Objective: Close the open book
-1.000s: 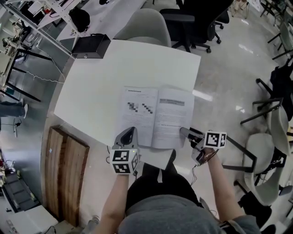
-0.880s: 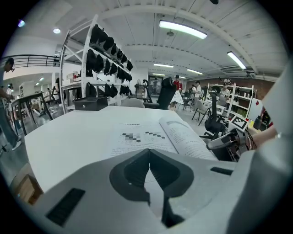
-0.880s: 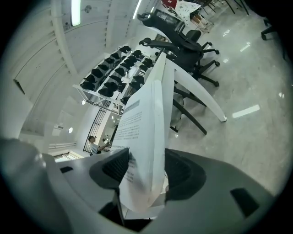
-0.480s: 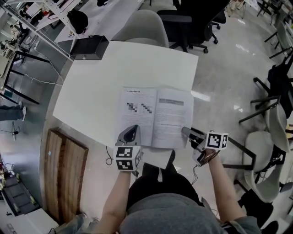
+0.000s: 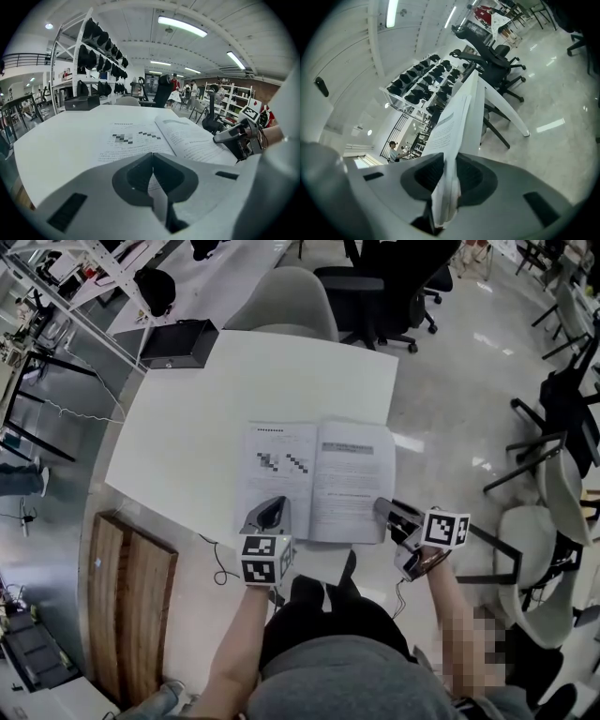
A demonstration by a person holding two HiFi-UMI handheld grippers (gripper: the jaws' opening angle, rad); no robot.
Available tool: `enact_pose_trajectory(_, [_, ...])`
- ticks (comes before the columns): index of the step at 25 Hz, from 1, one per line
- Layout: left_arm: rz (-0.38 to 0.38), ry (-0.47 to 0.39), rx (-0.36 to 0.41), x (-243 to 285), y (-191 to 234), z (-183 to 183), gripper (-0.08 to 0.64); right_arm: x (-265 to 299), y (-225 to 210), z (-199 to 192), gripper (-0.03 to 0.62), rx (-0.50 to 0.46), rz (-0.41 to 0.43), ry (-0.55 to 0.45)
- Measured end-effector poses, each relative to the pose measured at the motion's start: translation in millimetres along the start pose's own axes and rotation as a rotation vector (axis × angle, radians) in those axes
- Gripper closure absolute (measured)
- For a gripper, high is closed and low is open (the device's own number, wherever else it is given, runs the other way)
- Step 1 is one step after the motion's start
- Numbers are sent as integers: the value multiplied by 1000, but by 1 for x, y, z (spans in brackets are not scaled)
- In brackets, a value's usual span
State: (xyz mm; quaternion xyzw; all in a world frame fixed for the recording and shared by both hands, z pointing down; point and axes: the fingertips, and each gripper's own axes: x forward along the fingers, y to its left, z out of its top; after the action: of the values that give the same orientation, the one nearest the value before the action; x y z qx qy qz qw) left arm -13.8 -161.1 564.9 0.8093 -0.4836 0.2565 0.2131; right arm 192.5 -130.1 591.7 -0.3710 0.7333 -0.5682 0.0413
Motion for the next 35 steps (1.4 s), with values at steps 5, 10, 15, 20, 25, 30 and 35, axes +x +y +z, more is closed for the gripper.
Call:
enact_pose_trajectory(5, [-6,28,1,3,1,-4,553,-3,16,5,526,17,28,-35])
enact_pose_trajectory(10, [-9,50,5,3,4,-7,554,-6,35,14,548,23,69,-67])
enact_pose_trajectory(15, [-21,48,5,3,4,-9,552,-6,46,16,555,-12,65,-77])
enact_pose_trajectory(20, [-31,45,7,1,6,-10,552,-6,62,20,560,-67,48,-73])
enact_pose_trajectory(25, [-33,40,0,-3,11,-13,552,-1,86,23,563,-120,76,-70])
enact_pose_trajectory(30, [-28,34,-5,-7,20,-12,553,12,110,22,563,-132,113,-65])
enact_pose_trajectory(35, [-15,38,-14,-12,32,-15,552,31,130,19,565,-162,137,-50])
